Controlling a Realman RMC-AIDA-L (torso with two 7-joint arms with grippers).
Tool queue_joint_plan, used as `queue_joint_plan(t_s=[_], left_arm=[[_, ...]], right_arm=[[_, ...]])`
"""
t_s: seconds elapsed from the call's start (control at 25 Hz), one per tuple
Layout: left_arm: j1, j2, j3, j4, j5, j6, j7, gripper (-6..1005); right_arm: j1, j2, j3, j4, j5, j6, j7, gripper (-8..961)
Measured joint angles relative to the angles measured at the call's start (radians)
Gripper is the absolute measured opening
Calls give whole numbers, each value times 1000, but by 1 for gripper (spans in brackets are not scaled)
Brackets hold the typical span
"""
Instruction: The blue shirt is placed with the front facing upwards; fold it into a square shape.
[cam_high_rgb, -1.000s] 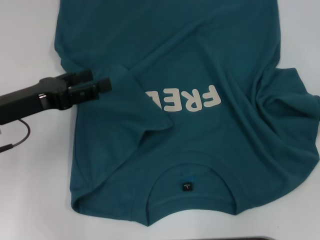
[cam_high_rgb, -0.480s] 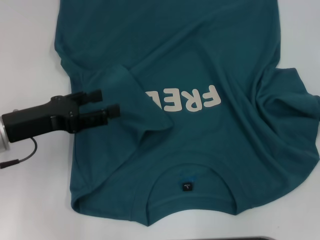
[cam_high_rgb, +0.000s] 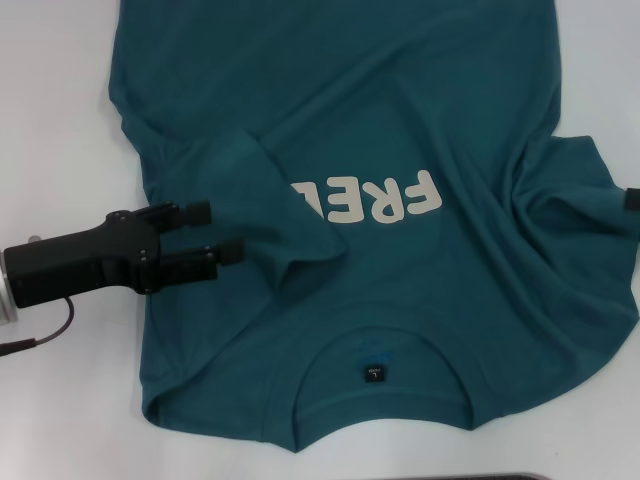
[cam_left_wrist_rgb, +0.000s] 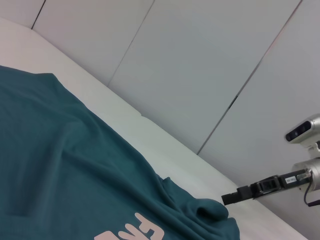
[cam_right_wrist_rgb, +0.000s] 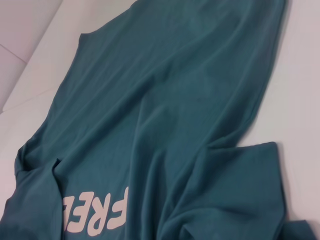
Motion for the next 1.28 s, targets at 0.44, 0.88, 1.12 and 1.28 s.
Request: queue_joint_plan(t_s=[0.44, 0.88, 1.12, 1.28], left_arm=[[1, 1, -6, 1, 0, 1, 1, 917], [-5, 2, -6, 1, 0, -7, 2, 917], [-5, 2, -8, 1, 0, -6, 2, 917], [-5, 2, -8, 1, 0, -6, 2, 917]], right_arm=[[23, 8, -36, 50, 0, 45, -2, 880], [45, 28, -37, 51, 3, 108, -2, 864], [49, 33, -37, 52, 6, 116, -5, 630], [50, 33, -36, 52, 8, 119, -7, 489]])
